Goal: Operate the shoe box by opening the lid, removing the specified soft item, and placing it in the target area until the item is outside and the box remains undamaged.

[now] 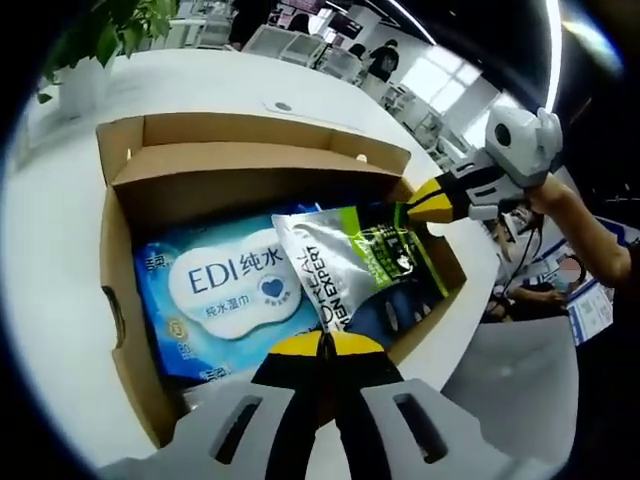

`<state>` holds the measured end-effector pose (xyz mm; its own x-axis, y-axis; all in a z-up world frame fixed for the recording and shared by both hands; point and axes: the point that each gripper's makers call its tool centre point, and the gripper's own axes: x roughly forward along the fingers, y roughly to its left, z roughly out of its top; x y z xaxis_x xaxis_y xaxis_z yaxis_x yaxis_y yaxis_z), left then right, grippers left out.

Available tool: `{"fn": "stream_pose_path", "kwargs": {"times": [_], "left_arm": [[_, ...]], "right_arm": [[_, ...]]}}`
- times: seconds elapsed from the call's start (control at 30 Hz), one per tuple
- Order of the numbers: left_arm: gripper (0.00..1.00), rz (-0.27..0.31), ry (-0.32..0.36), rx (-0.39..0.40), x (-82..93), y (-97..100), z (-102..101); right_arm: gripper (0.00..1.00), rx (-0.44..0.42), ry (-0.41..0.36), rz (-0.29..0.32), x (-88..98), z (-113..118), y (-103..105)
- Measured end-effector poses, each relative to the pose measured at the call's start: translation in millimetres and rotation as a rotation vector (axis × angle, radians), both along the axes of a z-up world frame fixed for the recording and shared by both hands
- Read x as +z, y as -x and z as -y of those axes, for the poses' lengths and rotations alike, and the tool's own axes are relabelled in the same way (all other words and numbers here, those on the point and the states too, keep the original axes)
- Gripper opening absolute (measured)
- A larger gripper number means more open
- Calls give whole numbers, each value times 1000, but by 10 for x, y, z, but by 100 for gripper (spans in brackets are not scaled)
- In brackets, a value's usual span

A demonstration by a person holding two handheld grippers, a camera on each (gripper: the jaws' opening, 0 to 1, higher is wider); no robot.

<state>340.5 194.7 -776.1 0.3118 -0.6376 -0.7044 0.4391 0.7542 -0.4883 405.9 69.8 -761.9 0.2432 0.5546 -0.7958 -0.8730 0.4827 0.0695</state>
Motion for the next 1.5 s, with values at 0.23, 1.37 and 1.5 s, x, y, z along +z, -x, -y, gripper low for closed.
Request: {"fn": "stream_pose_path", "kwargs": {"times": [0.23,1.37,1.5], "left_arm": [[0,14,13,9,69,16,-25],[0,157,47,7,632,-154,86],[0,165,58,0,695,-189,170]], "right_arm": [[0,-23,-36,10,100,-13,-5],[0,-109,-141,93,647,158,-107],[0,-124,-140,101,701,250,-145]]}}
